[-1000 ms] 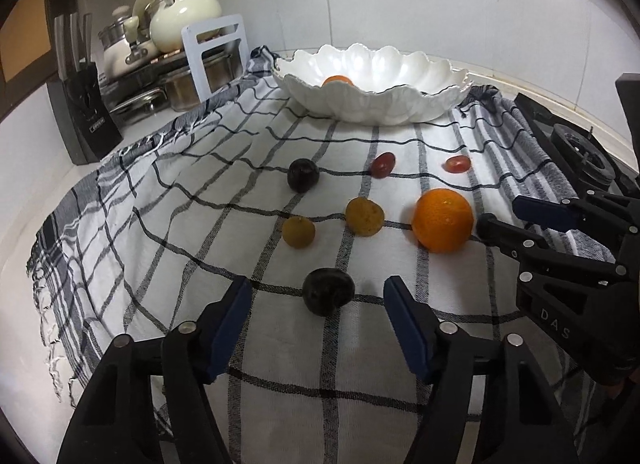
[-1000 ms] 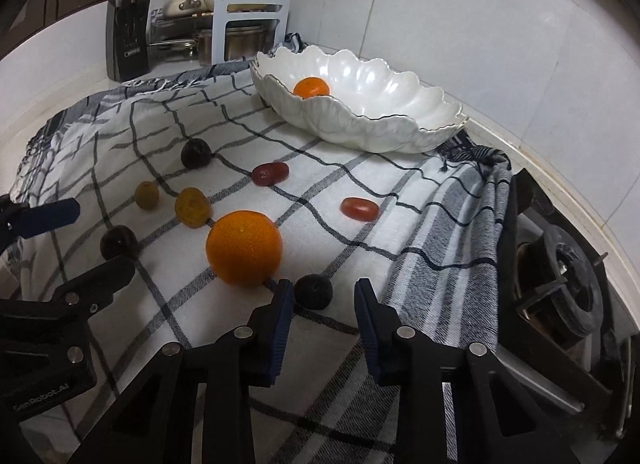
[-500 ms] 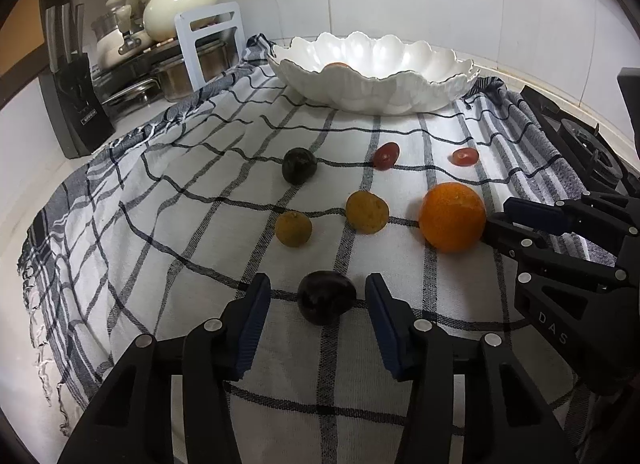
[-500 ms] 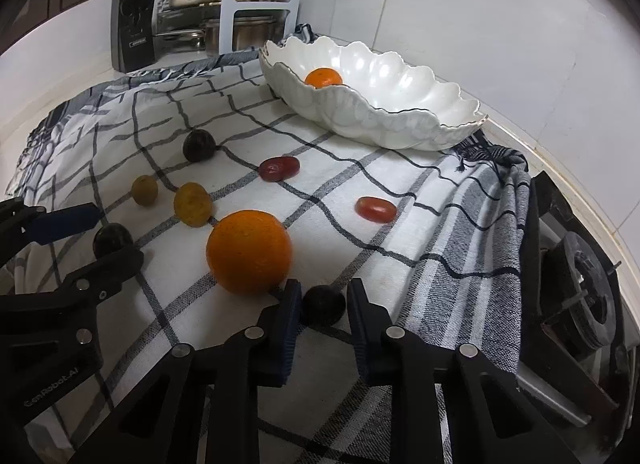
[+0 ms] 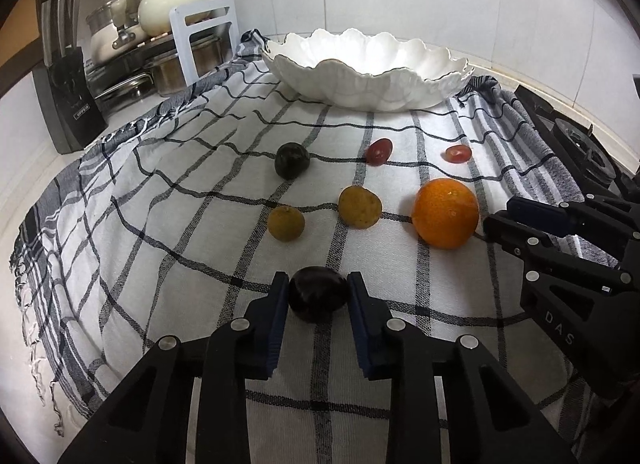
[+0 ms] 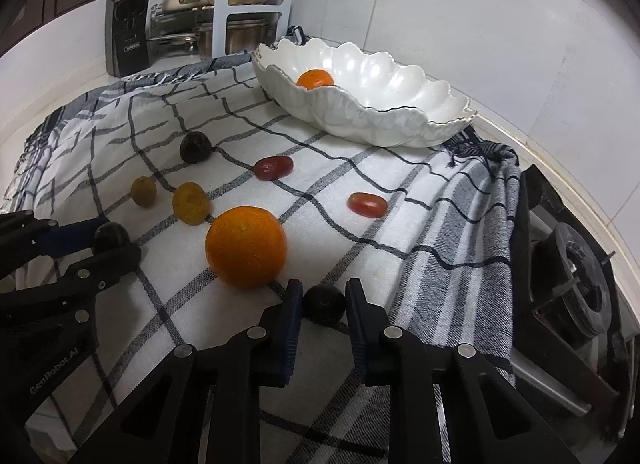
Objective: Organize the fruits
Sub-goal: 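Carry the dark grape in the left gripper over the bowl while the right gripper holds another dark grape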
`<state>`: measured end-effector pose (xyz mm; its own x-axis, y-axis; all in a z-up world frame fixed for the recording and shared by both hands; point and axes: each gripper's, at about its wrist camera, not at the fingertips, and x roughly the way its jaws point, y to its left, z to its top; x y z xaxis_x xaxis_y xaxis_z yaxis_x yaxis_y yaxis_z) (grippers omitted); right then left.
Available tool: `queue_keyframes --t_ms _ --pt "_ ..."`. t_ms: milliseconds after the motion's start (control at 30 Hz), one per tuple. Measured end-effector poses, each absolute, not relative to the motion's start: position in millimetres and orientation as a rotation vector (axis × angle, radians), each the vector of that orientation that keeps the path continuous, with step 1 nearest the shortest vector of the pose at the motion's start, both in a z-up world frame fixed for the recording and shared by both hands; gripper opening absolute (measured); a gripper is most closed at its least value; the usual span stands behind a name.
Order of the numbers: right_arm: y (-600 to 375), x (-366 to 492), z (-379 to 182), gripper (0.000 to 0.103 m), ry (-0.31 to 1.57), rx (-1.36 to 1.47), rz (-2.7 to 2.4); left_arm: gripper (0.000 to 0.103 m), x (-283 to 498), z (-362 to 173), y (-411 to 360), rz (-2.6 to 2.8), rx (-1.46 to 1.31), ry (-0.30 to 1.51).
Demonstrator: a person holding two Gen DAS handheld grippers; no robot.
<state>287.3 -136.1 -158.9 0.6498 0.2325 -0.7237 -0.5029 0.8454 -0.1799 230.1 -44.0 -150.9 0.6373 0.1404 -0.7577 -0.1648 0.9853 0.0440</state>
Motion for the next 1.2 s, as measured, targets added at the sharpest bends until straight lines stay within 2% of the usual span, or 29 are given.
queue_keyframes --t_ms 1200 --pt "-144.8 252.6 -54.9 0.024 0.522 -0.218 0.290 0.029 226.1 -34.9 -36.0 0.011 0.036 0.564"
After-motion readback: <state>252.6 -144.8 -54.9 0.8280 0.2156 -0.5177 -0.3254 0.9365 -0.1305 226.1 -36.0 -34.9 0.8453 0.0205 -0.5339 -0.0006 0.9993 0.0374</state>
